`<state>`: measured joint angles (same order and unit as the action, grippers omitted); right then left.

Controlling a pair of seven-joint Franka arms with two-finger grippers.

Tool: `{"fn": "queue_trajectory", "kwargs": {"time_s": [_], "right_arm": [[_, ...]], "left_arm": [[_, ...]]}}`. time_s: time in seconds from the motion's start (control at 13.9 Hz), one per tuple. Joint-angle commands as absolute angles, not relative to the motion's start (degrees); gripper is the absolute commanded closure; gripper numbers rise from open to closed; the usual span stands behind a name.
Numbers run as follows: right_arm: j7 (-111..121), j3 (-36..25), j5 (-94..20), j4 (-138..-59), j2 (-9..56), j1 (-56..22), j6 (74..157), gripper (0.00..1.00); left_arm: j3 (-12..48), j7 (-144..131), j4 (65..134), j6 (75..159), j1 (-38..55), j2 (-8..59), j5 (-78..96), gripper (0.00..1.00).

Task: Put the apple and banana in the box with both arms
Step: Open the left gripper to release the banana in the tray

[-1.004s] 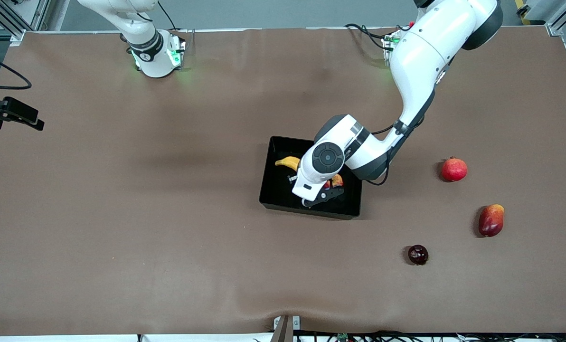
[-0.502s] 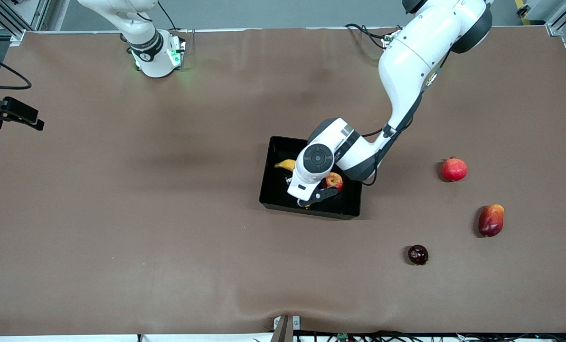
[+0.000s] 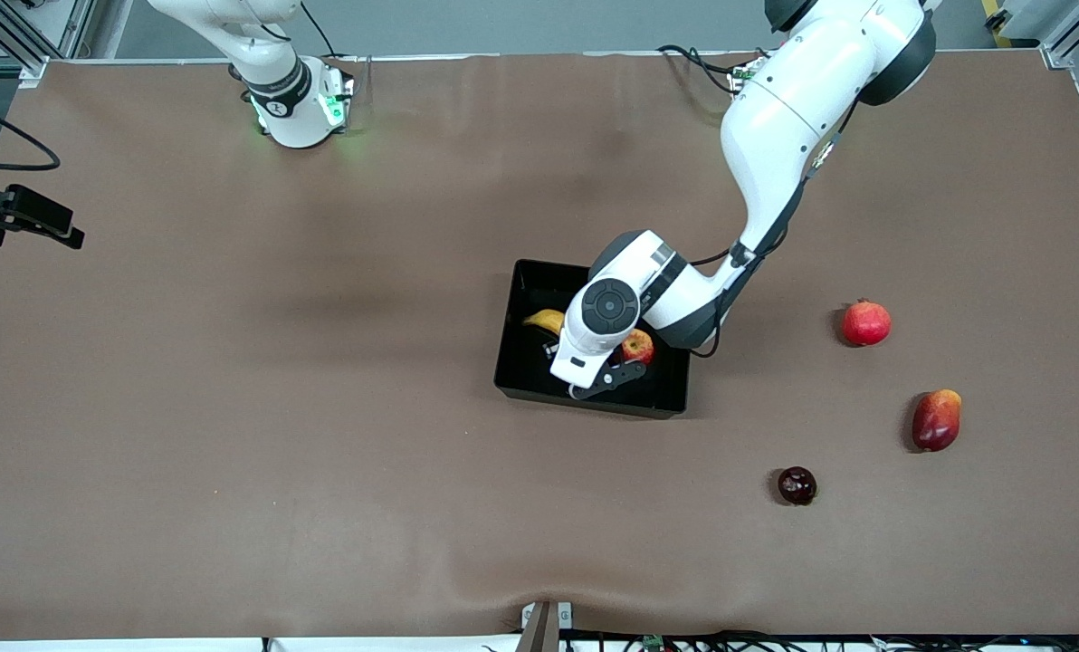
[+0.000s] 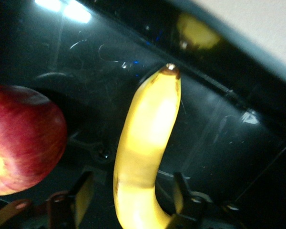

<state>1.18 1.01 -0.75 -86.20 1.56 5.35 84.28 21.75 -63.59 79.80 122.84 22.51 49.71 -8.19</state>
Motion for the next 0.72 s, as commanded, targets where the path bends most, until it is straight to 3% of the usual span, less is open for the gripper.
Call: {"fn": "queue_trajectory", "kwargs": {"time_s": [0.0,0.65], "right_arm": [[0.53,1.76,-0.26,-85.34,1.67,6.33,83.76,0.0],[0.53,1.76,-0.26,-85.34,1.67,6.24,83.58,0.0]], "left_arm": [[20.57,-65.13,79.01,121.91,22.59,46.42,-9.41,0.0],[20.74,-51.09,79.19,102.25,7.76,25.42,-9.58,0.0]]}}
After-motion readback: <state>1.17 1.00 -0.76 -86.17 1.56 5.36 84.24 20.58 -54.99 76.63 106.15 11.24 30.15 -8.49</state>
